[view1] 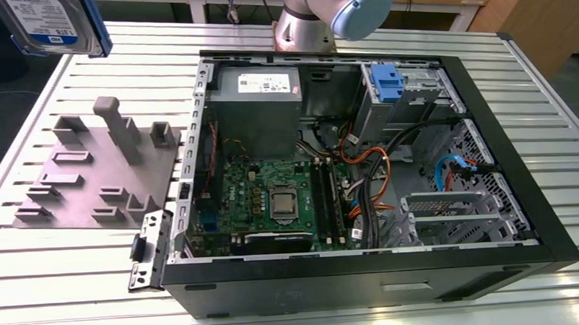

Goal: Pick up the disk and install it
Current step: 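Pick up the disk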

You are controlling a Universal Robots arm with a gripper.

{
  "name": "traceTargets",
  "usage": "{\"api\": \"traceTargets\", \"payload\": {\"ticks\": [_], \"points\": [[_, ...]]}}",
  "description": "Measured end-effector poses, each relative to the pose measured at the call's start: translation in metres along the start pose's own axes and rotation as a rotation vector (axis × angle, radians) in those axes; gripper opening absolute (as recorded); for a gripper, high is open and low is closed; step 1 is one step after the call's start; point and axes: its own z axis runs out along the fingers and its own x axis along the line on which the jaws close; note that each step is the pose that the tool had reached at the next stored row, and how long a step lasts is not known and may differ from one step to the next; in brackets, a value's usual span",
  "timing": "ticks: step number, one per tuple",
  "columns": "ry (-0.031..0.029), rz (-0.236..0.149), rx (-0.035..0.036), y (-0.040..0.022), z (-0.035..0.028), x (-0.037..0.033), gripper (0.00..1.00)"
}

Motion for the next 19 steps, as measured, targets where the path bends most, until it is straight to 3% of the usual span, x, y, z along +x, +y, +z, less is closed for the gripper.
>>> {"api": "traceTargets", "payload": {"ticks": [19], "points": [[0.0001, 0.000, 0.0000, -0.0039, -0.0001, -0.0001, 0.36]]}}
